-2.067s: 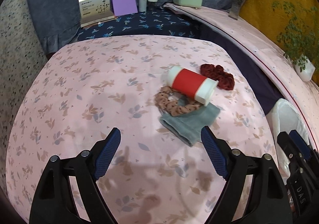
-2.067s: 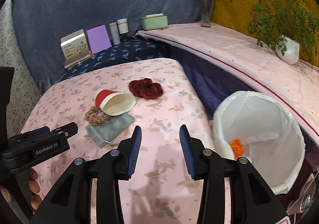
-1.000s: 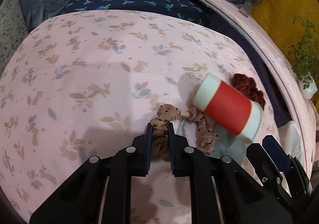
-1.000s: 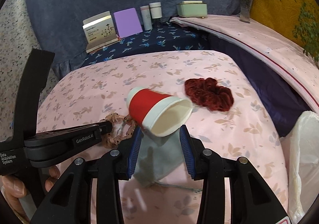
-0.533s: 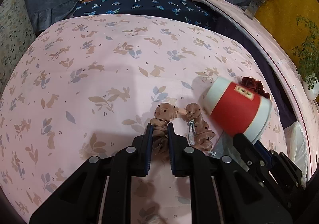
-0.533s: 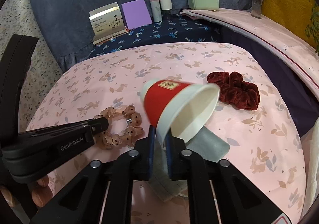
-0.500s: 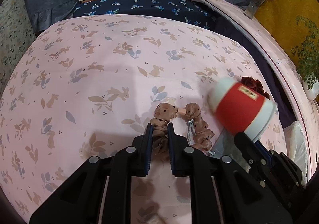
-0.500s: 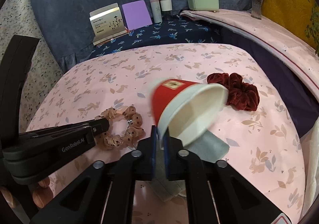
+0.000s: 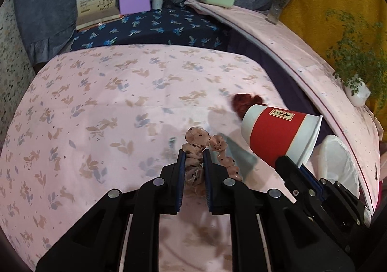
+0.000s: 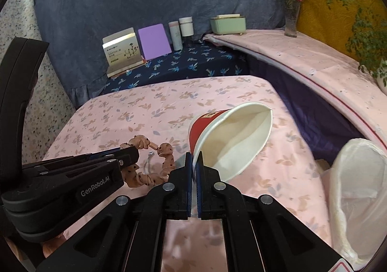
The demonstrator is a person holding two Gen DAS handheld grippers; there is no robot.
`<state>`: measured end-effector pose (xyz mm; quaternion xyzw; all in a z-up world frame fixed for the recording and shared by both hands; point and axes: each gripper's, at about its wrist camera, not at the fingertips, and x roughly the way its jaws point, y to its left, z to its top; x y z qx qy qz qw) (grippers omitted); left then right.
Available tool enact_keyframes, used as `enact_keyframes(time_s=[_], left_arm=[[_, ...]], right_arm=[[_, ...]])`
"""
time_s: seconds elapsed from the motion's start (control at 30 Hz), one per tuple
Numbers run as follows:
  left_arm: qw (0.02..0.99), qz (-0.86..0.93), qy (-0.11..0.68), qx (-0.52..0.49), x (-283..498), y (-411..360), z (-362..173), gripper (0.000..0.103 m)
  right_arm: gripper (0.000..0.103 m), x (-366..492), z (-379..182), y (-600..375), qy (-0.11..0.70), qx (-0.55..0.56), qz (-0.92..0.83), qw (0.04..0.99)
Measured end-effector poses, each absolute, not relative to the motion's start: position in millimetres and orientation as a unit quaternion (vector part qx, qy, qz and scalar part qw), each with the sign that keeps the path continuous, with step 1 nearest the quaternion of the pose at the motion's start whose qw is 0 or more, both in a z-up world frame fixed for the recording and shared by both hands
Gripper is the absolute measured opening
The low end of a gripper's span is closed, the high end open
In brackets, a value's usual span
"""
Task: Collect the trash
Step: 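Carry the brown scrunchie and red cup over the bin with both tools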
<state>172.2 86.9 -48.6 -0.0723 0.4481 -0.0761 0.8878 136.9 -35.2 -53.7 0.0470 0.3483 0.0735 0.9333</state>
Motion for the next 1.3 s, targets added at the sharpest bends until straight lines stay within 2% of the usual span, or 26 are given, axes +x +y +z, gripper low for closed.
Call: enact_keyframes(time_s=[0.63,1.3], left_arm=[[0.894,-0.172,0.414,0.003,115,-50,-6,0.014],[0.869,-0.263,0.415,0.062,92,-173,-12,0.014]], right_arm=[[0.003,57,-28,-168,0.305,0.1,-0.032,0.947],[0.003,7,-49,-280,0.302,0.153,-0.129,0.932]])
